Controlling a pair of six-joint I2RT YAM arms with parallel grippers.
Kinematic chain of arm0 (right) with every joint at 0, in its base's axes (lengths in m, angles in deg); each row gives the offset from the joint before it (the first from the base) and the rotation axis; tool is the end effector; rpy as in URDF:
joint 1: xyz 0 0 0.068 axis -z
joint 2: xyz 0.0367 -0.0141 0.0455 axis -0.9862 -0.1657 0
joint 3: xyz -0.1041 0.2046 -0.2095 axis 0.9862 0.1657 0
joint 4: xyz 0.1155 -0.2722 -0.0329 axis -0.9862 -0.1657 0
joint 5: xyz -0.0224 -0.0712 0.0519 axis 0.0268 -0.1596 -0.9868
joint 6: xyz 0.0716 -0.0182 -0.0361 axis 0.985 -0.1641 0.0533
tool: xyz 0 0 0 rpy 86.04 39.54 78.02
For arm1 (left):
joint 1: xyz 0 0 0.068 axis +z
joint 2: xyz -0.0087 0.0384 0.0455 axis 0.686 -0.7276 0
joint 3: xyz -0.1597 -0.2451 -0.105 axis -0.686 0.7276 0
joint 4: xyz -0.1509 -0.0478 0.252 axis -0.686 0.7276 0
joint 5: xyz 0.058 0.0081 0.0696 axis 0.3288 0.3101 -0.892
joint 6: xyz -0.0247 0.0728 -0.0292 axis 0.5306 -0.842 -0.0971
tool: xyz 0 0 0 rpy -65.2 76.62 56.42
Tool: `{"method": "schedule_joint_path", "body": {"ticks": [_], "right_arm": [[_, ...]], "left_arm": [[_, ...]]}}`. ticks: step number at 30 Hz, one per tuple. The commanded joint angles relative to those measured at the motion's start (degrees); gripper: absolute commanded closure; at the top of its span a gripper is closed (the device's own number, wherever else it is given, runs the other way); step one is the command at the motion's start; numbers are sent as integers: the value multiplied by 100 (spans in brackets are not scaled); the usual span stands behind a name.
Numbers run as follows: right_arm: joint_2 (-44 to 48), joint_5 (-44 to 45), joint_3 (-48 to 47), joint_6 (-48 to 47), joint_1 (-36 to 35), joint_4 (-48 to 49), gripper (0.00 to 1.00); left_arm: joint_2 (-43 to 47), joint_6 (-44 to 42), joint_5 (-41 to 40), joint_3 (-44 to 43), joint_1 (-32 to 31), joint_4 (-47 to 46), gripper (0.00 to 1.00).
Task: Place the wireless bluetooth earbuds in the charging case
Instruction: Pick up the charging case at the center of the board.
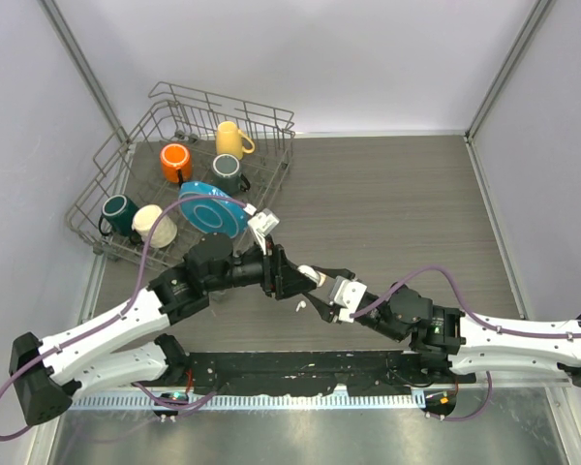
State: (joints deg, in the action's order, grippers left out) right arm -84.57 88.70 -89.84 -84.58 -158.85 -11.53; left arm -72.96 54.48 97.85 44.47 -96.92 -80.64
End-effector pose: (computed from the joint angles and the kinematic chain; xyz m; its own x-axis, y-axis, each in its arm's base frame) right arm 0.0663 0.2130 0.3129 0.3827 -0.1641 -0.9092 -0.7815 0.4675 -0.4133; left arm 0.1372 -0.2278 0.3407 -0.6977 -0.0769 -0.7123 0.6637 0.3049 -0.6830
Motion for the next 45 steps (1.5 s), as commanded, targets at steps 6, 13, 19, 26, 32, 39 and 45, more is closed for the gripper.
{"method": "schedule_joint_path", "body": {"ticks": [6,13,19,26,32,39,45], "right_arm": [[85,79,19,-89,-45,429,99],[111,96,-51,279,-36,465,27],[261,2121,-366,2384,-36,246,16],[94,2788,-1852,5445,192,-2855,10],[-20,988,-2274,7301,1131,-3666,10],[-425,-2106,-1555,8619,2363,-2264,10],[-1029,-3259,-140,11027,2451,1769,10]], "left_arm": [[-189,1,348,-140,-1,-135,85],[-40,-245,77,-35,8,-179,100],[853,-719,-889,430,-1,-319,100],[2384,-1659,-1971,1721,8,-1690,100],[2694,-2284,-1797,1952,-1,-2086,100],[2483,-2663,-1094,2259,-1,-3078,100],[2298,-2935,-742,2356,8,-3220,100]]}}
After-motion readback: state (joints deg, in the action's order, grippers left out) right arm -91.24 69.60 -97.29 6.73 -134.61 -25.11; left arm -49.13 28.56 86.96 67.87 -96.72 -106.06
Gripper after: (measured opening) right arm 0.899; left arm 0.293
